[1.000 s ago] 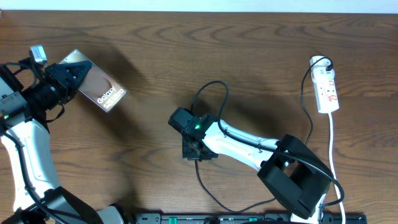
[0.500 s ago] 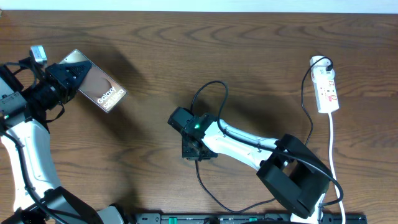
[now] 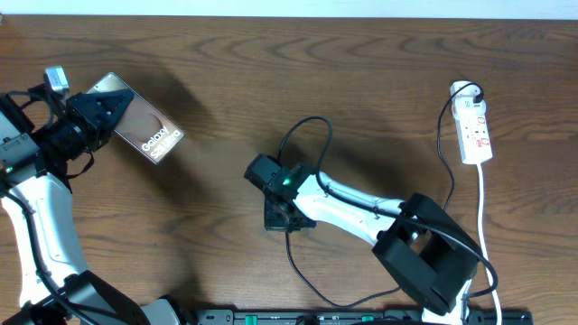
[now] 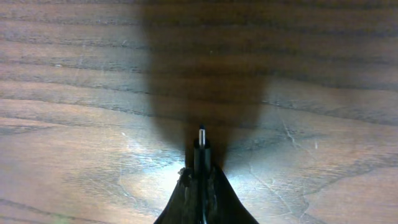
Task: Plug charger to phone and switch on socket
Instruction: 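Lower the right gripper onto the black charger cable plug and grasp it, then lift the charger plug with the right gripper toward the phone's bottom port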
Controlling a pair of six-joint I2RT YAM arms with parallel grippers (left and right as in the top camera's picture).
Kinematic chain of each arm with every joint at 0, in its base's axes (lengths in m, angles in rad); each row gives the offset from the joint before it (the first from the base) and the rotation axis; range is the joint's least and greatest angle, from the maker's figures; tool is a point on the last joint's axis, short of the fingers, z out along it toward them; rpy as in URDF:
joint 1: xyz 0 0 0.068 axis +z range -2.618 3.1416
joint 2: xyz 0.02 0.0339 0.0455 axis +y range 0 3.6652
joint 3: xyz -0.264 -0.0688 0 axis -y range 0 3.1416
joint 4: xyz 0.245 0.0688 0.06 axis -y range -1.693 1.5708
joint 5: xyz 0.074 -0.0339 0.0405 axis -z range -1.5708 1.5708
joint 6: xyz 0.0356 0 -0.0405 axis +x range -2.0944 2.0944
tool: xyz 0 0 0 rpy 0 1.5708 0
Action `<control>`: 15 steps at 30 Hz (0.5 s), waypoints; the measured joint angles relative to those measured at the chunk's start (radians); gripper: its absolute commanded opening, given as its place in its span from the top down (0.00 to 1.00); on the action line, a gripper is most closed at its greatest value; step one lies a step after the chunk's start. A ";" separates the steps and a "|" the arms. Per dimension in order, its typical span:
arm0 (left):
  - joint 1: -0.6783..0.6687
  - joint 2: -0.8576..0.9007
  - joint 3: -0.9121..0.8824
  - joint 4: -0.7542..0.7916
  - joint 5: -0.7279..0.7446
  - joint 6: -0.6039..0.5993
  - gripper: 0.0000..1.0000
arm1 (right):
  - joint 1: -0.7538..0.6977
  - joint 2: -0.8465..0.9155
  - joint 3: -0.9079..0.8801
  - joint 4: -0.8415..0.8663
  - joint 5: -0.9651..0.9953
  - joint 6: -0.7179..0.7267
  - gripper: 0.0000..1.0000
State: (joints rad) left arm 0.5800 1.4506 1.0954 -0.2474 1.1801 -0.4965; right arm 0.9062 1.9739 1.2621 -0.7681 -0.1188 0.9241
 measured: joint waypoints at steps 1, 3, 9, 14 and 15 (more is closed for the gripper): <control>0.000 0.000 0.000 0.000 0.000 0.000 0.93 | -0.009 0.001 0.000 0.006 -0.021 -0.003 0.99; 0.000 0.000 0.000 0.000 0.000 0.000 0.92 | -0.039 0.008 0.000 0.054 -0.092 -0.039 0.99; 0.000 0.000 0.000 -0.002 0.000 0.000 0.92 | -0.174 0.040 -0.003 0.362 -0.535 -0.271 0.99; 0.000 0.000 0.000 -0.003 0.000 0.000 0.93 | -0.287 0.040 0.001 0.534 -0.947 -0.511 0.99; 0.000 0.000 0.000 -0.003 0.000 0.000 0.93 | -0.307 0.040 0.001 0.536 -0.996 -0.549 0.99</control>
State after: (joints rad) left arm 0.5800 1.4506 1.0954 -0.2504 1.1805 -0.4965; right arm 0.5991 2.0140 1.2629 -0.2321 -1.1145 0.3752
